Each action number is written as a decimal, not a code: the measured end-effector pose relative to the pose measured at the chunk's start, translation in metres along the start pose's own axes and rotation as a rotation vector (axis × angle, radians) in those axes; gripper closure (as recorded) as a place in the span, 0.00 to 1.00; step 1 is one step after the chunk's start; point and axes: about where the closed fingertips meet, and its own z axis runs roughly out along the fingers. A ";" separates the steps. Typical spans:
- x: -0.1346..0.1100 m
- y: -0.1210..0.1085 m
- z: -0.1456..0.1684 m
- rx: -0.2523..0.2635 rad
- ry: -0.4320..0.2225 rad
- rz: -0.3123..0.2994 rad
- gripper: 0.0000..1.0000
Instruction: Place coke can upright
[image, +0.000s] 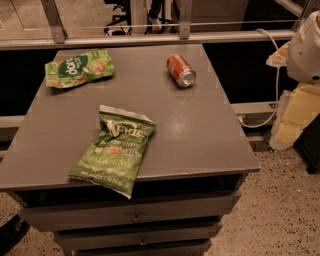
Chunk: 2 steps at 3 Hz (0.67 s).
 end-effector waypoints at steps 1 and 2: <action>0.000 -0.001 0.000 0.002 0.000 0.002 0.00; -0.003 -0.012 0.003 0.016 0.002 0.015 0.00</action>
Offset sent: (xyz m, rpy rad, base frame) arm 0.0246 -0.0004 -0.0042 -0.0037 -0.0028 -0.0368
